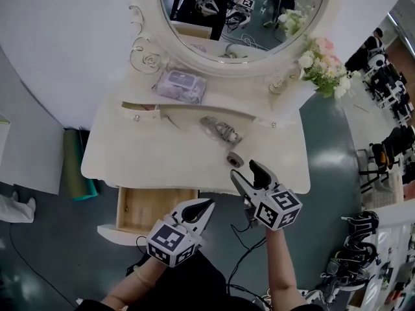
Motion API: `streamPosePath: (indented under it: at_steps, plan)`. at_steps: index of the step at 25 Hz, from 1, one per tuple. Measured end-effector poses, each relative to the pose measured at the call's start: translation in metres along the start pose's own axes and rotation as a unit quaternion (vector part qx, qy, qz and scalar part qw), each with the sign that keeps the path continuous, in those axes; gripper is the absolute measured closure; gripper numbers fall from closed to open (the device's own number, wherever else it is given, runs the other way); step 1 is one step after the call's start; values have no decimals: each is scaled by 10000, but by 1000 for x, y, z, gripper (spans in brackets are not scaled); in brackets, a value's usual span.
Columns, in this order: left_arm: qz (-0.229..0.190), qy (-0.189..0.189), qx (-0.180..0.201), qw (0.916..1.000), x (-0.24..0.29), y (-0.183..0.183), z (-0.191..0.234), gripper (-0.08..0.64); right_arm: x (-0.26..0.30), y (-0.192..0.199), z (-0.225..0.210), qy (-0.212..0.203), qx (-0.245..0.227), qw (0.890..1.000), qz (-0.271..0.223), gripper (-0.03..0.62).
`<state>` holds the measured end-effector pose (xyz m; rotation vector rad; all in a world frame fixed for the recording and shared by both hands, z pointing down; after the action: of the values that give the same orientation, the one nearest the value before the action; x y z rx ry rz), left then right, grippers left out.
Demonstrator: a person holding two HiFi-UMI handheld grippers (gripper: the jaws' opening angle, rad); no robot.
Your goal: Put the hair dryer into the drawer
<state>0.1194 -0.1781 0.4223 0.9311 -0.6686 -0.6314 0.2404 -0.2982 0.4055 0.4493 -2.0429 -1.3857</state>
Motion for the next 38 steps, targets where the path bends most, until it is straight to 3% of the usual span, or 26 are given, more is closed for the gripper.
streamPosePath:
  at_steps: [8, 11, 20, 26, 30, 38]
  plan:
    - [233, -205, 21, 9995, 29, -13, 22, 560, 34, -13, -29, -236, -673, 9952, 674, 325]
    - [373, -288, -15, 9989, 41, -16, 30, 560, 50, -14, -44, -333, -1020, 9875, 1150, 325]
    - [706, -440, -237, 9963, 67, -15, 53, 560, 104, -4, -85, -617, -1491, 9553, 2478, 295]
    - [747, -553, -383, 9949, 72, -12, 71, 560, 137, 3, -98, -801, -1403, 9405, 2989, 293]
    - [760, -563, -475, 9944, 76, -8, 81, 560, 157, 14, -103, -901, -1679, 9239, 3319, 288]
    - [688, -637, -676, 9933, 77, -5, 93, 560, 182, 38, -124, -941, -2074, 8779, 4212, 283]
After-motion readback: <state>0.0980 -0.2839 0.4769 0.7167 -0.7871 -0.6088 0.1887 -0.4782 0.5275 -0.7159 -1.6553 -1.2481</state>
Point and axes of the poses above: the fingertips, and each gripper's own axes: x forward along the fingers, z to its left, y out of its underside, the point moved 5 cm from there along -x, backward along the fingers, and after that the axes turned 2 degrees about -y, right-handed, at the moved point
